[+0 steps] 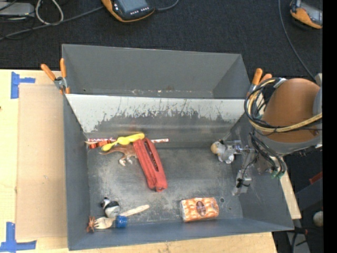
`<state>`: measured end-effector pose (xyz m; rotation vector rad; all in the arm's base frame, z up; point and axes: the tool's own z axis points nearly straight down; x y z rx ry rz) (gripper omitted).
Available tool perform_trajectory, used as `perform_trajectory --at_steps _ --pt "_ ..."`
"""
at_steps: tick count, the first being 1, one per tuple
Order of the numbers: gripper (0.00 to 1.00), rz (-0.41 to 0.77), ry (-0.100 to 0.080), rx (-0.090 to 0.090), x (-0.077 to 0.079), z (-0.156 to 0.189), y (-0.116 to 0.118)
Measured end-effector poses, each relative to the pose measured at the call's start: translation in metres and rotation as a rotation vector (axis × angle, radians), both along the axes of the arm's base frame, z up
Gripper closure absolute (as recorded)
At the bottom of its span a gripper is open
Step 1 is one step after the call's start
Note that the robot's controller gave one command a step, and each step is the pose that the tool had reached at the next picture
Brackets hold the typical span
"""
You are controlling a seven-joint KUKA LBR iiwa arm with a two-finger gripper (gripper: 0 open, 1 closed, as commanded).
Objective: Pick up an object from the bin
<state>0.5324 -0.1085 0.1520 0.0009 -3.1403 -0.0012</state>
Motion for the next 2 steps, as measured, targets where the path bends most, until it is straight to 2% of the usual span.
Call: perform_trajectory --at_steps 1,2 --pt "0.00 0.128 -0.005 -0.001 -0.016 -0.048 0.011" --pt "0.00 0.202 0.003 0.002 -0.034 -0.073 0.017"
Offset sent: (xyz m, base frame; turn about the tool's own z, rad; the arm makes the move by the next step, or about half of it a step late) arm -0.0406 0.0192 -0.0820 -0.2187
